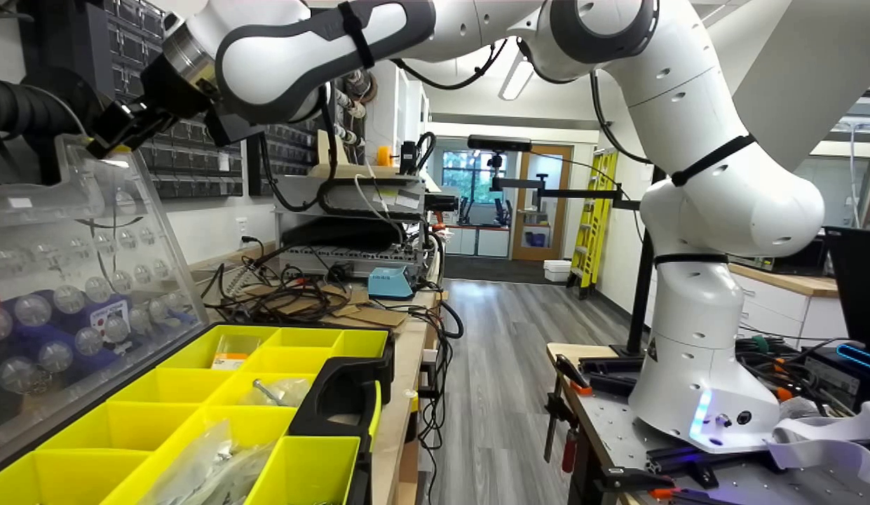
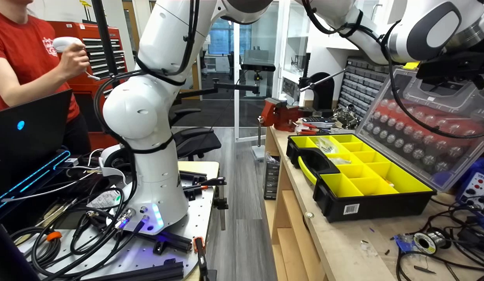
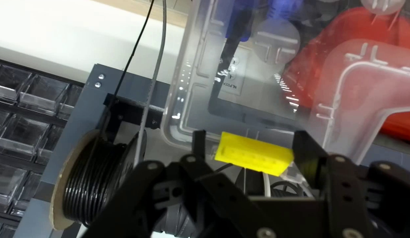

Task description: Close the lid on the black and yellow case

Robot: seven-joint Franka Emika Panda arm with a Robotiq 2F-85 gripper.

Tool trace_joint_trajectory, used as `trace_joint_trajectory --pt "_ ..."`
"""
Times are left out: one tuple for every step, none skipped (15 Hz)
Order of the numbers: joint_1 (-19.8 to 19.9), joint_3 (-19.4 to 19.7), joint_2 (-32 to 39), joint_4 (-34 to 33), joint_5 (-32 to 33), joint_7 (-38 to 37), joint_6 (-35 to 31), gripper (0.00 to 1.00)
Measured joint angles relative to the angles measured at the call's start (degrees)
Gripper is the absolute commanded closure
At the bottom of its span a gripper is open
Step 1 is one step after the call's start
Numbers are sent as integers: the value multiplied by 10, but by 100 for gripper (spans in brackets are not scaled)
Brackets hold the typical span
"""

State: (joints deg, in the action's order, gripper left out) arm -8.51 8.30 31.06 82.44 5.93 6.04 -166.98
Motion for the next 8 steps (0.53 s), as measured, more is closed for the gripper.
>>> trace_joint_trajectory --pt "1 1 2 -3 2 -1 0 66" --pt "1 -1 4 -5 5 -3 0 71" --pt "1 -2 4 -6 6 -4 0 73" --pt "1 -2 5 -7 7 -5 0 73" --pt "2 -3 5 -7 7 -5 -1 73" --pt "2 -3 5 -7 7 -5 -1 73" --pt "2 -3 5 -7 7 -5 -2 73" --pt "3 -4 5 -7 7 -5 -2 73"
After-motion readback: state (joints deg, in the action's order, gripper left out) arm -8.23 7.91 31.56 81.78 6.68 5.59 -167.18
